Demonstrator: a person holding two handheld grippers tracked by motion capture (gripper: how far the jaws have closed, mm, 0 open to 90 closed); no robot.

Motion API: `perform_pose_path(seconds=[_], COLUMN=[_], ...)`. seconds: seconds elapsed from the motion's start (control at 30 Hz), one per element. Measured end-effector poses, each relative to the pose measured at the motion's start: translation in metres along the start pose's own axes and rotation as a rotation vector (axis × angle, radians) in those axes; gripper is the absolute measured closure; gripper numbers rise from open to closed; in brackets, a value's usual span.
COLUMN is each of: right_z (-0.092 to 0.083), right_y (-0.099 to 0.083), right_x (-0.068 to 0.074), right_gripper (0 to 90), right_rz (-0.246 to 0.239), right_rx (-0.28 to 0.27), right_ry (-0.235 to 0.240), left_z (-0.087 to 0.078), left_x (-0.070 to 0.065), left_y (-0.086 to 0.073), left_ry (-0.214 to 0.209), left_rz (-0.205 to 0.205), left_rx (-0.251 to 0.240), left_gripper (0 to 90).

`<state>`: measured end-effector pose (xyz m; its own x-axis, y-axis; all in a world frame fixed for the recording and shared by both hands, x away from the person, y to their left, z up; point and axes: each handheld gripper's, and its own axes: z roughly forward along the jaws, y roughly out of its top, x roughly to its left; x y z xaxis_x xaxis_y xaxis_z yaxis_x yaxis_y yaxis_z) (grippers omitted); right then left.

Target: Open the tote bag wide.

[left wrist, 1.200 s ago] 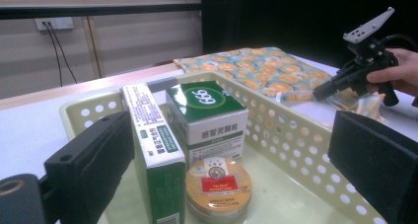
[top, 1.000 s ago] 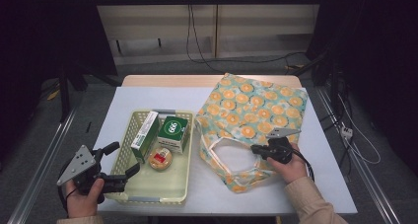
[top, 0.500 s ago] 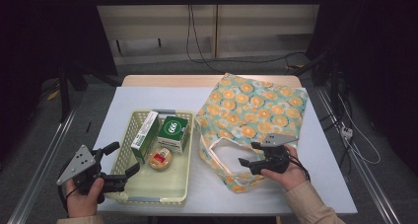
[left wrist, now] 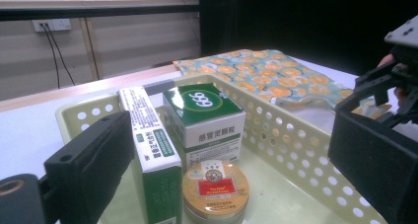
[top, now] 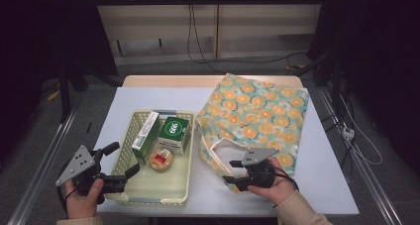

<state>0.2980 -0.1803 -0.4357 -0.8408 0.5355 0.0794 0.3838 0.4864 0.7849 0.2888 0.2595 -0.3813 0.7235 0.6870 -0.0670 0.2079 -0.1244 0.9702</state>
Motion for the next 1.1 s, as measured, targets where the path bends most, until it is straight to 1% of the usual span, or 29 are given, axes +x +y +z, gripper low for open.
perform_pose_path(seconds=[0.03,0.07,0.1,0.13,0.2,0.23,0.27,0.3,0.33,0.4,0.43,0.47,0.53,0.63,0.67,0.7,0.73,0.77,0.8,0.87,0.9,0.93,0.97,1.0,1.03,1.07,1.1], right_z=[0.0,0.003,0.003,0.005,0.005,0.007,0.007,0.009,0.009,0.01,0.008,0.006,0.003,-0.001,-0.003,-0.009,-0.009,-0.013,-0.016,-0.023,-0.028,-0.028,-0.03,-0.03,-0.031,-0.032,-0.035], right_y=[0.0,-0.005,-0.005,-0.006,-0.006,-0.006,-0.006,-0.006,-0.006,-0.005,-0.003,-0.002,0.0,0.002,0.003,0.005,0.005,0.006,0.008,0.011,0.013,0.013,0.014,0.014,0.015,0.015,0.018], right_x=[0.0,-0.001,-0.001,0.0,0.0,0.002,0.002,0.004,0.004,0.006,0.006,0.006,0.005,0.004,0.002,-0.004,-0.004,-0.007,-0.011,-0.017,-0.024,-0.024,-0.035,-0.035,-0.042,-0.049,-0.064], right_gripper=[46.0,51.4,51.4,54.2,54.3,58.1,58.1,67.1,67.1,74.3,78.8,80.7,83.3,83.9,84.8,84.9,84.9,84.7,84.6,84.8,85.8,86.0,86.6,86.6,86.5,86.4,86.3], right_rz=[0.0,-0.004,-0.004,-0.022,-0.023,-0.028,-0.028,-0.027,-0.027,-0.019,-0.012,-0.005,0.007,0.008,0.009,0.015,0.015,0.027,0.038,0.042,0.049,0.049,0.059,0.059,0.058,0.076,0.101], right_rx=[0.0,0.022,0.022,0.039,0.041,0.039,0.039,0.051,0.051,0.05,0.034,0.024,0.008,0.002,0.001,-0.004,-0.004,-0.009,-0.015,-0.023,-0.045,-0.045,-0.035,-0.035,-0.018,-0.017,-0.04], right_ry=[0.0,0.031,0.031,0.032,0.036,0.049,0.049,0.063,0.063,0.056,0.05,0.053,0.049,0.049,0.039,0.02,0.02,0.021,0.014,-0.008,-0.019,-0.019,-0.042,-0.042,-0.062,-0.061,-0.07], left_z=[0.0,0.0,0.001,0.001,0.001,0.002,0.002,0.002,0.002,0.002,0.001,0.001,0.001,0.001,0.0,0.0,0.0,0.001,0.001,0.002,0.002,0.002,0.002,0.002,0.002,0.002,0.001], left_x=[0.0,0.0,0.0,0.0,0.0,0.0,0.0,0.0,0.0,0.0,0.0,0.0,0.0,0.0,0.0,0.0,0.0,0.0,0.0,0.0,0.0,0.0,0.0,0.0,0.0,0.0,0.0], left_y=[0.0,0.0,0.0,0.0,0.0,-0.001,-0.001,-0.001,-0.001,-0.001,-0.001,0.0,0.0,0.0,0.0,0.0,0.0,0.0,-0.001,-0.002,-0.002,-0.002,-0.002,-0.002,-0.001,-0.001,-0.001], left_ry=[0.0,0.001,0.0,-0.001,-0.003,-0.002,-0.002,-0.002,-0.001,-0.001,-0.001,-0.001,0.0,0.0,0.001,0.001,0.0,0.001,0.0,-0.001,-0.001,-0.001,-0.001,-0.002,0.0,0.001,0.0], left_rz=[0.002,0.001,-0.001,0.002,0.005,0.005,0.006,0.006,0.003,0.001,0.002,0.003,0.003,0.0,0.003,0.002,0.002,0.001,0.001,0.001,0.005,0.006,0.002,0.001,0.002,0.001,0.001], left_rx=[0.0,0.0,-0.002,0.001,0.005,0.005,0.006,0.006,0.004,0.002,0.002,0.002,0.002,-0.001,-0.001,-0.002,-0.001,-0.002,0.001,0.01,0.015,0.014,0.011,0.007,0.005,0.005,0.005], left_gripper=[3.6,3.6,3.6,3.6,3.6,3.6,3.6,3.6,3.6,3.6,3.6,3.6,3.6,3.6,3.6,3.6,3.6,3.6,3.6,3.6,3.6,3.6,3.6,3.6,3.6,3.6,3.6])
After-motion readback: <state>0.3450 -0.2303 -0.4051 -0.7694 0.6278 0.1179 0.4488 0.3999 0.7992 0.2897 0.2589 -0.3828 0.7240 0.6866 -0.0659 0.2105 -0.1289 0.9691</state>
